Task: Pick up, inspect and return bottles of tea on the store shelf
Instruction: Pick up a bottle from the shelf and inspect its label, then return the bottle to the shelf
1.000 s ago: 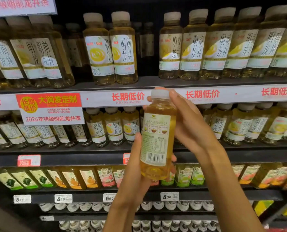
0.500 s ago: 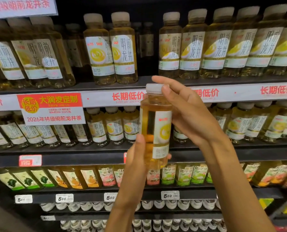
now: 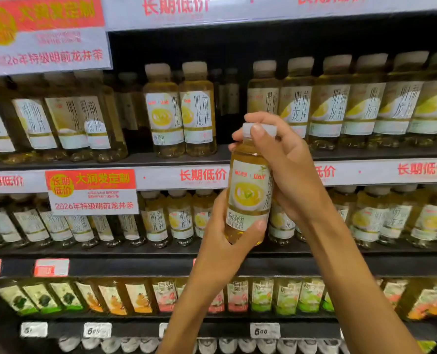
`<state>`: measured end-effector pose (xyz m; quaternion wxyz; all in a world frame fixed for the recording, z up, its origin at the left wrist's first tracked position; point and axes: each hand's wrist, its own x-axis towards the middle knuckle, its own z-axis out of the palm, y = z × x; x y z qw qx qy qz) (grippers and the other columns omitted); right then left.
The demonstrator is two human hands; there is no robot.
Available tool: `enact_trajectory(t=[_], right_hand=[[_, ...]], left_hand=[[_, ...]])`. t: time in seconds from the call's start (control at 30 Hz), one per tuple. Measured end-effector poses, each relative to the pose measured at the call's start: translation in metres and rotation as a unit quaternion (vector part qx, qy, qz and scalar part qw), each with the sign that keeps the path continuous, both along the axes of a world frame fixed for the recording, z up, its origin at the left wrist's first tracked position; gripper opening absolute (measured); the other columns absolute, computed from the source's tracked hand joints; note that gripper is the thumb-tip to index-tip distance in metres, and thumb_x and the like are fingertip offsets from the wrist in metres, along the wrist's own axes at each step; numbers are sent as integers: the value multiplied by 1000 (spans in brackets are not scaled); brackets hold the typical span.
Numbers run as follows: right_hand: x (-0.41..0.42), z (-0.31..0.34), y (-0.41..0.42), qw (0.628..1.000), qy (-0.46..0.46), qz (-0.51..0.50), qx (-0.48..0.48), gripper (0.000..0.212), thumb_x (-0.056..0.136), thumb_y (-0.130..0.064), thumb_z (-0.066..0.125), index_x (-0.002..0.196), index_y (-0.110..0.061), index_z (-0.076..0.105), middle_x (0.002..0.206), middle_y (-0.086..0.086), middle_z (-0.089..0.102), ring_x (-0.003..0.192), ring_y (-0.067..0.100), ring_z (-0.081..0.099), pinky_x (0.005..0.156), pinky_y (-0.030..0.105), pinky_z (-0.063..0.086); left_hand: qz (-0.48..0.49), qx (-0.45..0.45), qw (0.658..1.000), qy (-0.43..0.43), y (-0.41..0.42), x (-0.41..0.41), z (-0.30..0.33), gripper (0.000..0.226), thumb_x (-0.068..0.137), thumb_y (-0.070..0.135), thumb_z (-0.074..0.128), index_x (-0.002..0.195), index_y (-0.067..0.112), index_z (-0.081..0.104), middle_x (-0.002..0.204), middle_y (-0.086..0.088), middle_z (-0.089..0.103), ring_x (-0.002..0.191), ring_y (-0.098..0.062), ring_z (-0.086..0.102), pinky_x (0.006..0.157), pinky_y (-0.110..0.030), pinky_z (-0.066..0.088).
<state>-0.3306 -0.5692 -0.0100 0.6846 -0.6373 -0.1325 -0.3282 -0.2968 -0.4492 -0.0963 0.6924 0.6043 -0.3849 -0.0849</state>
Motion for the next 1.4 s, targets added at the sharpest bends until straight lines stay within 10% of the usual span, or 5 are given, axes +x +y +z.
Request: enact_trajectory(t=[0.33, 0.8, 1.0, 1.2, 1.4], right_hand=[[19, 62, -15, 990, -123, -38, -55, 29, 95, -14, 54, 121, -12, 42, 111, -4, 68, 106, 12, 65, 85, 24, 52], [69, 69, -38, 964, -66, -233, -112, 5, 97, -28, 54, 102, -29, 53, 101, -6, 61, 99, 8, 62, 86, 29, 53], [69, 60, -49, 924, -48, -271, -265, 49, 89, -22, 65, 134, -23, 45, 128, -9, 50, 120, 9, 49, 100, 29, 46], [76, 56, -50, 895, -49, -334, -290, 47, 88, -29, 68, 131, -18, 50, 125, -2, 57, 118, 13, 52, 98, 34, 47], [86, 58, -51, 850, -36, -391, -352, 42, 89, -34, 65, 120, -9, 54, 104, -2, 54, 98, 6, 45, 72, 8, 34]], left_hand=[[177, 10, 965, -193, -33, 38, 58, 65, 86, 33, 68, 142, 21, 38, 136, 7, 52, 125, -2, 48, 103, -30, 45], [306, 103, 920, -220, -52, 59, 74, 61, 82, 49, 65, 132, 21, 43, 128, 2, 55, 119, -12, 48, 93, -26, 42], [353, 99, 896, -250, -55, 61, 73, 62, 83, 46, 65, 133, 12, 50, 121, 0, 53, 110, -15, 52, 88, -25, 44], [412, 95, 858, -293, -62, 55, 74, 59, 85, 32, 69, 133, 11, 43, 127, -5, 51, 116, -18, 51, 90, -29, 47], [438, 120, 828, -328, -64, 55, 75, 57, 84, 19, 71, 133, 7, 45, 128, -10, 52, 120, -23, 50, 96, -33, 45]])
